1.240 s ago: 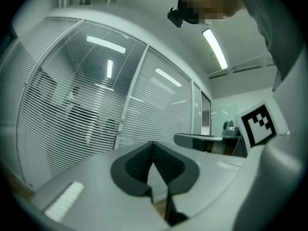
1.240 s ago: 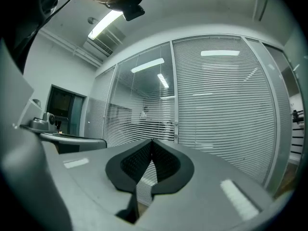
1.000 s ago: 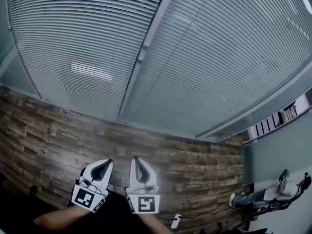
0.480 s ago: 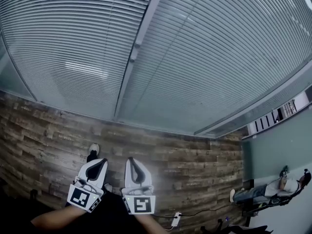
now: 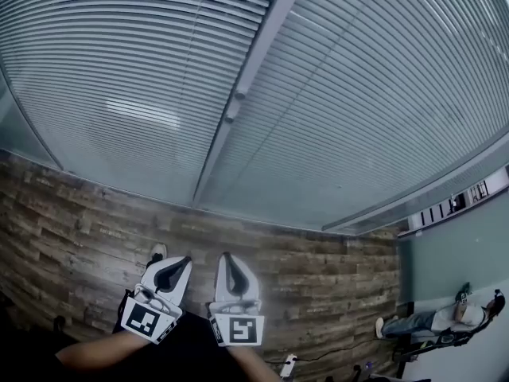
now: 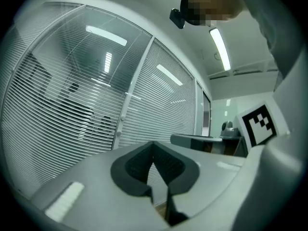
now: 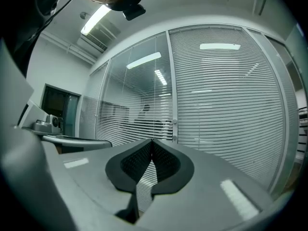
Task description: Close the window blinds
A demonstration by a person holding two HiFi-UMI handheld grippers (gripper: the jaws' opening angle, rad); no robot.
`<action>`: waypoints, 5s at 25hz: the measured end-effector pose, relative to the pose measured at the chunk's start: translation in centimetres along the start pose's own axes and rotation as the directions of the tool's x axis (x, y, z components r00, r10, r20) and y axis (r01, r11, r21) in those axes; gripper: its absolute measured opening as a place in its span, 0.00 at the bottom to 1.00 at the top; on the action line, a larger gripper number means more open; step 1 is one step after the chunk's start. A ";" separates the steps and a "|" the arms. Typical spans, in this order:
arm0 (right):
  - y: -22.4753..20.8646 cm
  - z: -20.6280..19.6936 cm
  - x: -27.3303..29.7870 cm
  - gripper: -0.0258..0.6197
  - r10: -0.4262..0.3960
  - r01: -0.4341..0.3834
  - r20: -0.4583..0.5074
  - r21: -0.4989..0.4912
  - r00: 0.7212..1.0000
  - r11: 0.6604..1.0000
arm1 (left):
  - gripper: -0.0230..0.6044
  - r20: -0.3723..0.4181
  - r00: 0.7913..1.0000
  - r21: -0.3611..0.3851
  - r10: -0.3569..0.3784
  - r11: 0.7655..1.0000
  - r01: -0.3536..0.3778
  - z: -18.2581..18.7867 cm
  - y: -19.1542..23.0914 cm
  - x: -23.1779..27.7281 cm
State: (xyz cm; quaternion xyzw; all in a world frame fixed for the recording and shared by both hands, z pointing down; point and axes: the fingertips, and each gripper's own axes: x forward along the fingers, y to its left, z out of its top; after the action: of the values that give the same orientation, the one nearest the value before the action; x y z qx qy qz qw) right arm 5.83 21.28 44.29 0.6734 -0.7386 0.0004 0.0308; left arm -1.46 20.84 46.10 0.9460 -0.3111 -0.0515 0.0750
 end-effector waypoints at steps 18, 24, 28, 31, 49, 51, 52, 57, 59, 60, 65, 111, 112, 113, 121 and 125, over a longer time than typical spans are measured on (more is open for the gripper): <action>1.1 -1.9 8.0 0.04 0.003 -0.003 -0.067 -0.014 0.998 1.000 | 0.04 0.035 0.998 -0.016 -0.058 0.998 0.059 1.4 5.4 3.3; 1.2 -2.8 6.3 0.04 -0.006 0.007 -0.052 0.006 0.999 1.000 | 0.04 0.003 0.999 -0.056 -0.050 0.997 0.050 0.0 3.8 2.0; 1.1 -4.5 5.7 0.04 0.004 0.000 -0.094 0.035 0.996 0.999 | 0.04 -0.008 1.000 -0.074 -0.016 0.997 0.015 -0.4 3.7 0.8; 1.2 -5.2 6.1 0.04 0.010 -0.005 -0.114 0.041 0.993 0.999 | 0.04 -0.032 0.999 -0.088 0.002 0.996 -0.005 -1.2 4.4 0.8; -2.8 0.2 18.1 0.04 -0.071 0.073 -0.046 0.046 0.996 0.996 | 0.04 -0.021 0.999 -0.062 -0.037 0.997 0.036 2.7 13.8 9.2; -3.2 1.5 19.6 0.04 -0.086 0.088 -0.029 0.049 0.996 0.995 | 0.04 -0.018 0.999 -0.069 -0.049 0.996 0.047 3.0 15.1 10.2; -3.4 2.0 20.4 0.04 -0.091 0.092 -0.023 0.052 0.996 0.994 | 0.04 -0.018 0.998 -0.075 -0.054 0.996 0.052 3.2 15.6 10.8; -4.9 4.4 23.0 0.08 -0.100 0.100 -0.007 0.052 0.995 0.994 | 0.04 -0.049 0.996 -0.092 -0.072 0.994 0.067 3.2 17.1 13.3; -5.3 5.1 23.7 0.09 -0.090 0.091 -0.008 0.073 0.996 0.993 | 0.04 -0.055 0.996 -0.081 -0.077 0.994 0.072 3.2 17.0 14.0; -5.6 5.1 24.0 0.10 -0.090 0.091 -0.013 0.074 0.996 0.993 | 0.04 -0.063 0.995 -0.079 -0.081 0.994 0.076 3.1 16.9 14.3; -8.1 4.6 26.5 0.16 -0.118 0.119 -0.042 0.019 0.992 0.993 | 0.04 -0.033 0.998 -0.078 -0.053 0.996 0.050 4.2 17.4 16.4; -15.1 4.7 35.2 0.30 -0.076 0.078 -0.108 0.008 0.991 0.997 | 0.04 -0.060 0.991 -0.009 0.117 0.993 -0.118 4.4 21.3 22.6; -15.1 4.5 35.1 0.32 -0.062 0.072 -0.102 0.101 0.993 0.992 | 0.04 -0.066 0.990 -0.006 0.124 0.992 -0.125 4.4 21.3 22.5; -15.1 4.4 35.1 0.32 -0.055 0.070 -0.090 0.171 0.994 0.983 | 0.04 -0.071 0.989 -0.004 0.131 0.991 -0.132 4.3 21.3 22.4; -14.4 4.6 34.2 0.24 -0.106 0.102 -0.015 0.416 0.994 0.904 | 0.04 -0.077 0.983 -0.013 0.165 0.986 -0.167 3.7 21.6 19.5; -14.5 4.1 34.3 0.24 -0.102 0.103 -0.023 0.320 0.995 0.942 | 0.04 -0.055 0.984 -0.010 0.168 0.986 -0.169 3.1 21.7 19.0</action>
State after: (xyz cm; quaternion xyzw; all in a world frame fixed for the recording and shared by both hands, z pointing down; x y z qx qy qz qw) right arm 16.95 -14.33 41.17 0.7070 -0.6926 0.1208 -0.0768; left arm 0.66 -8.08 45.88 0.9167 -0.3876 -0.0218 0.0942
